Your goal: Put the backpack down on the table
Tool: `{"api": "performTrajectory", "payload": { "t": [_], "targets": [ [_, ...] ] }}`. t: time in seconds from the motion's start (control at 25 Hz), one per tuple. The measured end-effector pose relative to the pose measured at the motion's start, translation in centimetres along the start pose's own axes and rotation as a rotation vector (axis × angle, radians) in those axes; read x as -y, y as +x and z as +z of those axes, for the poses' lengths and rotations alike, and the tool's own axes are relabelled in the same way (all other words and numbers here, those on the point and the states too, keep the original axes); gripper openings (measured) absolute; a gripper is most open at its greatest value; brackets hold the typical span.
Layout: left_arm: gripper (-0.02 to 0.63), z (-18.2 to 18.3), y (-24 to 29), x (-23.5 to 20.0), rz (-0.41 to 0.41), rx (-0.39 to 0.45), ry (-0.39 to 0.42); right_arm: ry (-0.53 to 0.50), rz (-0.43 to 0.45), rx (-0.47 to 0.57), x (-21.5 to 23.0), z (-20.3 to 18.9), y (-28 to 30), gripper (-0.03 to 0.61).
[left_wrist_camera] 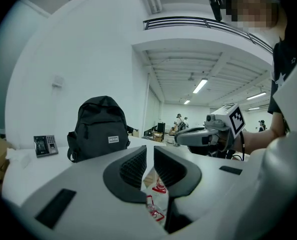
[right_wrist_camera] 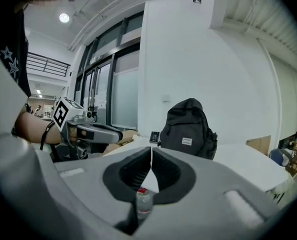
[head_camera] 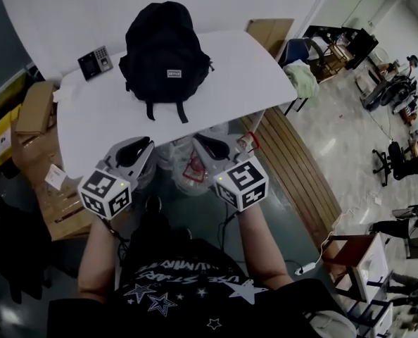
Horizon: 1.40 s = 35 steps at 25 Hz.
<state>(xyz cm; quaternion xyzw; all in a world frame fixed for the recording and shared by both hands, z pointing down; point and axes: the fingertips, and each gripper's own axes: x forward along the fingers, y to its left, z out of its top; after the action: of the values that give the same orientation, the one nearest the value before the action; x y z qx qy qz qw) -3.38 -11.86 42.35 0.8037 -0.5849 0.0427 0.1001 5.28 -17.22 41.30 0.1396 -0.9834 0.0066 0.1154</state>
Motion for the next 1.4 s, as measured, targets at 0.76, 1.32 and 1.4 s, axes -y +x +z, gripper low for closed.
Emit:
{"api": "performTrajectory", "payload": {
  "t": [0.76, 1.32, 1.4],
  "targets": [
    [0.052, -1.3, -7.0, -4.7, -0.034, 0.022, -0.047, -0.042, -0.085, -0.043, -5.0, 2.0, 3.1, 0.002],
    [0.052, -3.5, -17.0, -8.3, -0.071, 0.027, -0.041, -0.021, -0.174, -0.089, -13.5, 1.5, 5.4, 0.002],
    [0.052, -4.0, -18.0, -8.5, -0.073, 0.022, -0.045, -0.010, -0.178, -0.092, -14.6, 1.1, 5.4, 0.002]
  ]
}}
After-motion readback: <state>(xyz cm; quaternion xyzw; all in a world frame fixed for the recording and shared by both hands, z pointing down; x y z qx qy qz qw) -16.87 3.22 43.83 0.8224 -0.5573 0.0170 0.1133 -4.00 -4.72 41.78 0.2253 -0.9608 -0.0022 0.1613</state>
